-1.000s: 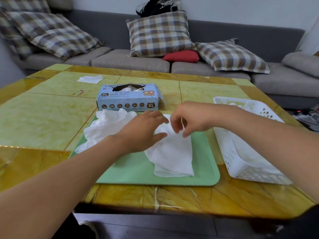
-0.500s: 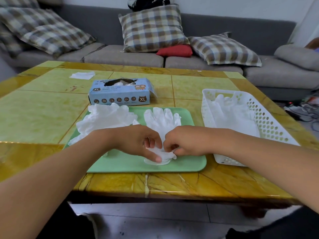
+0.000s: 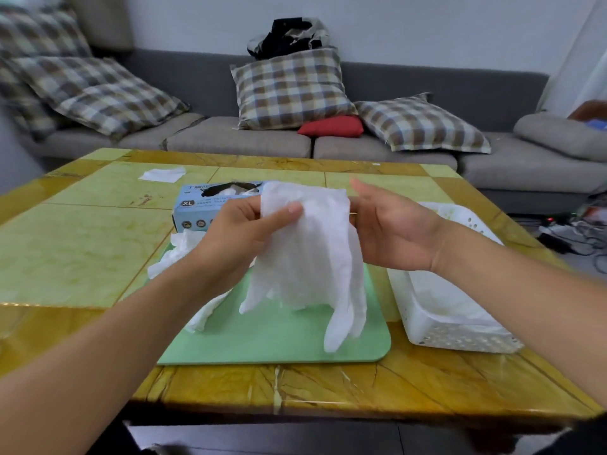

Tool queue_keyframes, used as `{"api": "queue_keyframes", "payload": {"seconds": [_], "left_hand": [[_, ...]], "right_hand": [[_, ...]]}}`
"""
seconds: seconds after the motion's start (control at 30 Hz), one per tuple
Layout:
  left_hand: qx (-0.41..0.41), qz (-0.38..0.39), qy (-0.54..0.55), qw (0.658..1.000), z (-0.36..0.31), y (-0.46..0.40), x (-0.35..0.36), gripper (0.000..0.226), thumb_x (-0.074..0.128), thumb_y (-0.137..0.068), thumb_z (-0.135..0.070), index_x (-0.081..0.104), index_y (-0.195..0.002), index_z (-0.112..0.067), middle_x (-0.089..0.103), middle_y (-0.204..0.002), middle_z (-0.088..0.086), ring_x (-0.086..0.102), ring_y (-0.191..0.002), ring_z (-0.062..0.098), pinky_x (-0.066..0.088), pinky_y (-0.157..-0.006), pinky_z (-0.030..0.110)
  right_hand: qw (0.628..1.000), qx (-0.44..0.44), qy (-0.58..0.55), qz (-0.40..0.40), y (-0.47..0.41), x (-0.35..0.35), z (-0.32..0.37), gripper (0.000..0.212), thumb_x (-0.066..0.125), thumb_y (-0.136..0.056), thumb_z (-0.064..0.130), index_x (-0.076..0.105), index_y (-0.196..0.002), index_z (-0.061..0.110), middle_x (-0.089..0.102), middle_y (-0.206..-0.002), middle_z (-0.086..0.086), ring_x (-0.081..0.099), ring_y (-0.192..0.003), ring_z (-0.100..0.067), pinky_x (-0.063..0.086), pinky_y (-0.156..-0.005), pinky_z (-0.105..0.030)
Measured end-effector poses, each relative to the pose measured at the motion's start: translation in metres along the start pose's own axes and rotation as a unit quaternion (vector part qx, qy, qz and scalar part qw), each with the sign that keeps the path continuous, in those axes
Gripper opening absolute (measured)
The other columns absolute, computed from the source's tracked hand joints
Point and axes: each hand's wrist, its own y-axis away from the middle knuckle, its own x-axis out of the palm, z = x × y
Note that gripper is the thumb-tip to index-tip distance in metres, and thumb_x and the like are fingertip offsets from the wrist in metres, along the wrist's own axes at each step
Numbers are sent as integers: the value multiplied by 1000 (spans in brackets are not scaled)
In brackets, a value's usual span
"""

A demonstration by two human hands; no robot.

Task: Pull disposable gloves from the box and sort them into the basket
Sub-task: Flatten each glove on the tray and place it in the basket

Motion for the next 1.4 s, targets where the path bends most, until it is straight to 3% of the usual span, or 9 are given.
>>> {"api": "queue_keyframes", "payload": {"seconds": [0.1, 0.2, 0.3, 0.6, 0.9, 1.1, 1.2, 1.27, 1.4], "left_hand": [[16, -28, -15, 999, -20, -2, 17, 22, 68, -93, -27, 77, -91, -7, 76, -95, 17, 71, -80, 25, 59, -74, 38], [41, -28, -36, 998, -36, 1, 38, 23, 60, -100, -25, 76, -102, -7, 76, -97, 19, 72, -82, 30, 59, -78, 45], [45, -5, -54, 997, -52, 2, 62, 31, 58, -101, -32, 77, -95, -7, 77, -92, 16, 71, -77, 24, 57, -76, 40], [74, 70, -29, 994, -102, -28, 150, 36, 64, -98, -32, 76, -100, 2, 77, -99, 14, 71, -84, 20, 58, -80, 32], [9, 49, -102, 993, -85, -86, 197, 25, 71, -93, -34, 78, -99, -10, 77, -102, 10, 73, -87, 22, 63, -78, 35], [119, 48, -45, 991, -112, -124, 197, 42, 69, -95, -25, 66, -109, 15, 69, -111, 29, 64, -88, 27, 57, -87, 46], [145, 71, -76, 984, -99, -133, 192, 57, 75, -88, -39, 66, -105, 15, 69, -107, 31, 62, -86, 28, 54, -89, 57], [142, 96, -138, 975, -69, -131, 185, 73, 80, -77, -55, 68, -99, 13, 72, -94, 18, 58, -81, 24, 54, -80, 49], [95, 201, -256, 941, 6, -109, 171, 54, 82, -76, -47, 74, -91, 4, 68, -83, 5, 50, -74, 14, 44, -72, 35]], "right_hand": [[999, -48, -1, 17, 15, 11, 5, 97, 51, -80, 76, 50, -144, 4, 38, -153, -28, 37, -141, -48, 22, -122, -57], [986, -131, 33, -101, 32, 28, 4, 58, 73, -85, 33, 60, -134, 4, 64, -134, -19, 59, -127, -37, 39, -115, -51], [962, -194, 38, -187, 58, 28, 13, 34, 66, -94, 20, 67, -123, 2, 72, -121, -14, 70, -106, -26, 56, -93, -37], [928, -189, 106, -303, 152, -22, 78, 56, 69, -85, 32, 63, -125, -7, 66, -124, -26, 65, -109, -36, 46, -106, -57], [942, -80, 99, -311, 154, -87, 77, 39, 72, -86, 8, 68, -124, 4, 72, -120, -14, 71, -106, -24, 57, -95, -39], [897, -241, 117, -352, 129, -113, 121, 22, 73, -86, 2, 71, -108, 5, 77, -103, -9, 75, -96, -21, 60, -76, -30], [883, -260, 155, -359, 127, -128, 111, 25, 77, -83, 7, 72, -107, 9, 77, -106, -6, 74, -100, -20, 59, -81, -31], [890, -220, 184, -356, 125, -140, 77, 30, 78, -81, 8, 73, -110, 8, 76, -110, -8, 73, -103, -23, 58, -89, -35], [883, -149, 291, -336, 130, -147, -5, 23, 78, -82, 1, 77, -99, 17, 78, -90, 11, 71, -84, -2, 55, -79, -18]]}}
